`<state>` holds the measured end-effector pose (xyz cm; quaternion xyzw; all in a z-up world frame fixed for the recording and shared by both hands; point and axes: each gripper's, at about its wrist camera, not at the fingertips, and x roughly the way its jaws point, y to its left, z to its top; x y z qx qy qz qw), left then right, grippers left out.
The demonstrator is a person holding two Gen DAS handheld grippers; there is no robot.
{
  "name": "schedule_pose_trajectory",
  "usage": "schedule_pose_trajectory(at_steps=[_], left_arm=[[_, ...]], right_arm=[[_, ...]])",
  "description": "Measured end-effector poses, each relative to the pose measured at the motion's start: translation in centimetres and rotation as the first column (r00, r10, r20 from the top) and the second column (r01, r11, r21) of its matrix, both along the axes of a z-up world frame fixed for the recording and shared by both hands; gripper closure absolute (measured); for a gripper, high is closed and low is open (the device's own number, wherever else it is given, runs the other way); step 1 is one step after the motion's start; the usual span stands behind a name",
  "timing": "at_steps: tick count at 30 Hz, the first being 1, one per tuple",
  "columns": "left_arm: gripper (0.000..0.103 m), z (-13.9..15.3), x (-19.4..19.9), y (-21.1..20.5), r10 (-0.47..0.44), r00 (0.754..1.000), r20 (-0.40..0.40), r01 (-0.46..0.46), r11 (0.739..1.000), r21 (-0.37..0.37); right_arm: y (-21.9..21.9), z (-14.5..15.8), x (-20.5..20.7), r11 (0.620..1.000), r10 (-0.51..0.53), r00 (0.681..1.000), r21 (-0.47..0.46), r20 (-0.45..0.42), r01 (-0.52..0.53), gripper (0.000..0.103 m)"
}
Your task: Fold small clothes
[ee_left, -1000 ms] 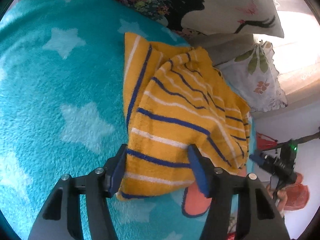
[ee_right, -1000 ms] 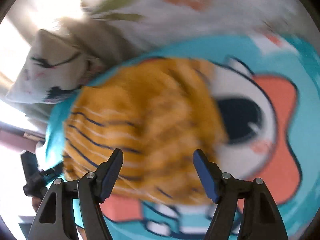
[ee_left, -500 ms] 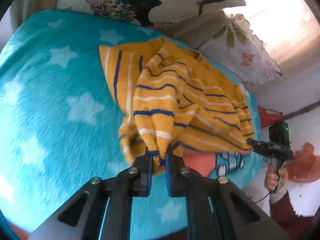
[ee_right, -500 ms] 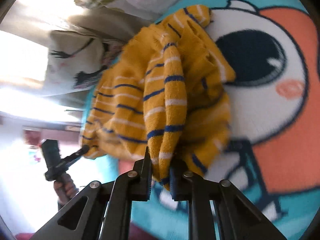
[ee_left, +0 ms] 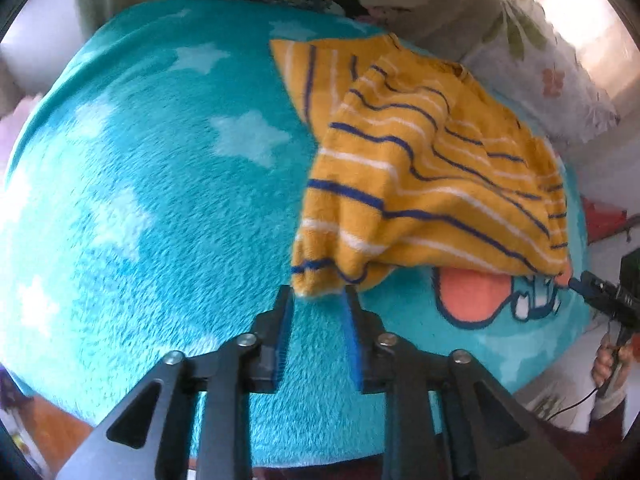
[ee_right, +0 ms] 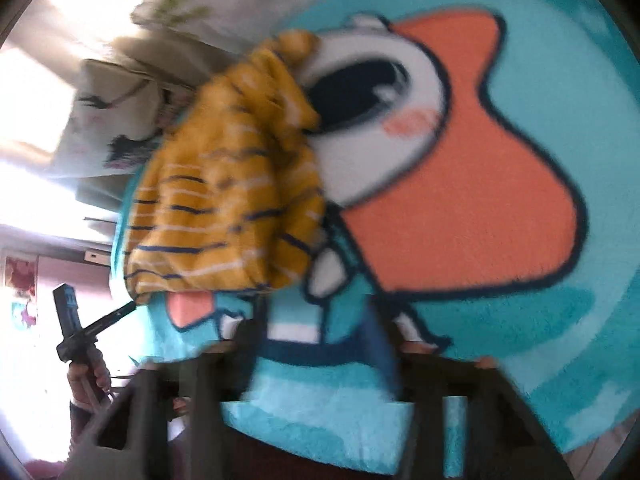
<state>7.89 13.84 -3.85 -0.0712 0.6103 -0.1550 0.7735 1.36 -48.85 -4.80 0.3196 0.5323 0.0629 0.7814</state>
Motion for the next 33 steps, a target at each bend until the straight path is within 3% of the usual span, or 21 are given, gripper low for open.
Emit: schedule_pose_trajectory(at_steps=[2,5,8,9,10,11,12,15,18,20,22,23,24,25,28,30,33], left_arm=[[0.064,0.2,-0.1,1.4,0.068,0.998,0.003,-0.067,0.996,-0.057],[0.056,0.8,0.0,2.2,0.121,0.992,0.043,-0.115,0.985,-0.132],[0.034,0.8,0.7,0.7,0.119,0.987,0.110,-0.103,0.984,-0.147],[0.034,0.3,1.2,-0.3,0.104,0.988,0.110,-0.089,0.987,-0.135],[0.034,-0.2,1.6,-1.2,0.084,0.992,0.092,-0.074,0.991,-0.111],[0.052,-1.0,1.9,-2.0,0.050,0.997,0.050,-0.047,0.997,-0.065],[0.092,-1.5,1.7,-2.5,0.015,1.000,0.014,-0.014,1.000,-0.015],[0.091,-1.0,0.5,-2.3,-0.029,0.999,0.032,0.028,0.999,0.022],[0.088,-0.4,-0.5,-0.8,0.034,0.998,0.043,-0.035,0.999,0.023],[0.087,0.5,-1.4,-0.4,0.067,0.994,0.084,-0.071,0.996,0.052],[0.077,1.6,-2.3,-0.3,0.099,0.987,0.126,-0.104,0.994,0.035],[0.065,2.5,-2.8,-0.3,0.128,0.979,0.156,-0.132,0.991,0.017],[0.055,3.0,-3.1,-0.3,0.147,0.973,0.180,-0.151,0.988,0.008],[0.053,4.0,-3.5,-0.3,0.173,0.960,0.221,-0.177,0.984,-0.002],[0.047,6.4,-3.8,-1.2,0.211,0.931,0.297,-0.221,0.975,-0.003],[0.036,8.2,-4.0,-2.4,0.221,0.903,0.369,-0.241,0.970,0.009],[0.019,10.6,-5.2,-3.2,0.226,0.847,0.482,-0.273,0.962,0.029]], right_arm=[[1.3,1.2,0.6,1.000,0.018,0.997,-0.013,0.069,-0.017,0.032],[3.3,1.0,2.4,0.999,0.042,0.995,-0.027,0.095,-0.040,0.032],[6.4,-0.6,5.6,0.994,0.088,0.993,-0.065,0.079,-0.082,0.033],[7.2,-1.4,6.2,0.992,0.115,0.991,-0.064,0.065,-0.111,0.048],[8.1,-2.2,6.8,0.987,0.155,0.987,-0.044,0.040,-0.153,0.074],[8.9,-3.0,7.3,0.980,0.199,0.980,-0.022,0.007,-0.199,0.079],[9.3,-3.2,7.5,0.972,0.234,0.972,-0.008,-0.011,-0.234,0.082],[8.3,-2.1,6.2,0.958,0.288,0.957,-0.013,-0.028,-0.288,0.087],[5.3,-1.9,4.2,0.963,0.221,0.971,-0.138,-0.092,-0.233,0.087],[3.7,-2.3,2.9,0.956,0.145,0.980,-0.235,-0.133,-0.173,0.085],[2.2,-2.2,1.0,0.979,0.074,0.992,-0.184,-0.103,-0.092,0.081],[1.9,-2.1,0.1,0.985,0.052,0.994,-0.161,-0.093,-0.067,0.075],[1.8,-2.1,-0.8,0.984,0.031,0.996,-0.174,-0.089,-0.046,0.058],[1.9,-2.2,-1.5,0.978,0.020,0.996,-0.205,-0.091,-0.039,0.046],[3.2,-2.6,-2.8,0.956,0.033,0.995,-0.286,-0.095,-0.059,0.042],[4.2,-2.5,-2.9,0.930,0.063,0.995,-0.356,-0.082,-0.088,0.036],[6.1,-2.6,-2.8,0.893,0.098,0.991,-0.432,-0.087,-0.126,0.017]])
